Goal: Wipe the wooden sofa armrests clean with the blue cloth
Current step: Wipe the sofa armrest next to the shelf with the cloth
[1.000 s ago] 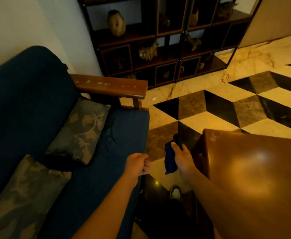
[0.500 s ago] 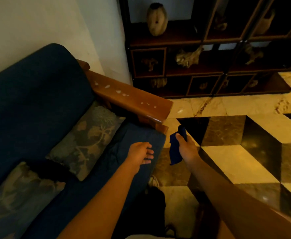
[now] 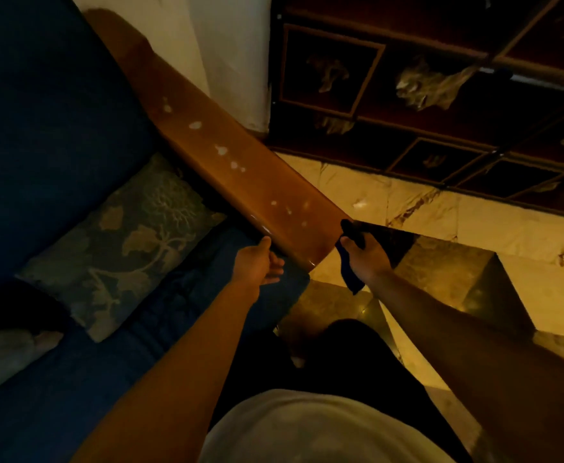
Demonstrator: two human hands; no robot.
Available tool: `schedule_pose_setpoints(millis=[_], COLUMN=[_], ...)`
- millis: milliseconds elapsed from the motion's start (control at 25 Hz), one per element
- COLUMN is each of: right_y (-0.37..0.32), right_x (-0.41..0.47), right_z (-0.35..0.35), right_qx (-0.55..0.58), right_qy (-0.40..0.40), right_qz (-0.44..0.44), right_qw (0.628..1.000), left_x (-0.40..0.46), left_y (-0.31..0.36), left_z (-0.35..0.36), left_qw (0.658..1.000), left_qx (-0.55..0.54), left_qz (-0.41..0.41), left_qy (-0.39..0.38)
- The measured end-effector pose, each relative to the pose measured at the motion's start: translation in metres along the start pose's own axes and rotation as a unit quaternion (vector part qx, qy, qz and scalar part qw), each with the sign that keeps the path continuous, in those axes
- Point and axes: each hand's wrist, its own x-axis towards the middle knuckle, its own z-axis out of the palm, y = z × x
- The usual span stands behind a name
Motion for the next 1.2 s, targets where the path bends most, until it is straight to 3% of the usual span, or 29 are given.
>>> schedule_pose_setpoints(millis=[160,280,400,520,640,760,880,960,1080,1120,1160,1200], right_y=[-0.004,-0.010,-0.011,-0.007,-0.039,-0.099,-0.126,-0.091,-0.020,-0.010,-0.008,-0.013], right_x=[0.082,0.137,0.182,0.193,0.211,0.229,0.219,0.201,0.187,0.195,0.206,0.217], right_z=[-0.019,-0.018,-0.009,0.008,0.056,0.126,0.167,0.152,0.076,0.052,0.039,0.037], right_qx=[-0.134,-0.184,-0.258,-0.302,-0.324,-0.344,-0.351,-0.343,-0.367,-0.386,-0.395,-0.393], right_qy=[-0.037,-0.074,-0.142,-0.199,-0.180,-0.122,-0.117,-0.157,-0.261,-0.275,-0.280,-0.269], right_qz=[-0.129,-0.208,-0.302,-0.422,-0.511,-0.542,-0.568,-0.638,-0.735,-0.743,-0.739,-0.721], right_qw=[0.982,0.958,0.907,0.832,0.776,0.757,0.735,0.671,0.507,0.473,0.469,0.504], left_x=[0.041,0.060,0.081,0.086,0.095,0.109,0.118,0.123,0.125,0.124,0.122,0.122], left_y=[0.011,0.017,0.008,-0.005,-0.011,-0.019,-0.019,-0.020,-0.024,-0.024,-0.024,-0.024], left_z=[0.021,0.042,0.073,0.092,0.092,0.082,0.065,0.053,0.047,0.049,0.052,0.055], left_qw=[0.994,0.984,0.971,0.942,0.907,0.895,0.876,0.870,0.892,0.903,0.912,0.918], left_qx=[-0.075,-0.088,-0.082,-0.094,-0.131,-0.180,-0.260,-0.282,-0.272,-0.256,-0.239,-0.229], left_qz=[-0.068,-0.048,-0.043,-0.029,-0.022,-0.029,-0.006,-0.005,-0.003,-0.004,-0.007,-0.008], left_qy=[0.042,0.145,0.219,0.322,0.399,0.407,0.406,0.404,0.362,0.346,0.333,0.325])
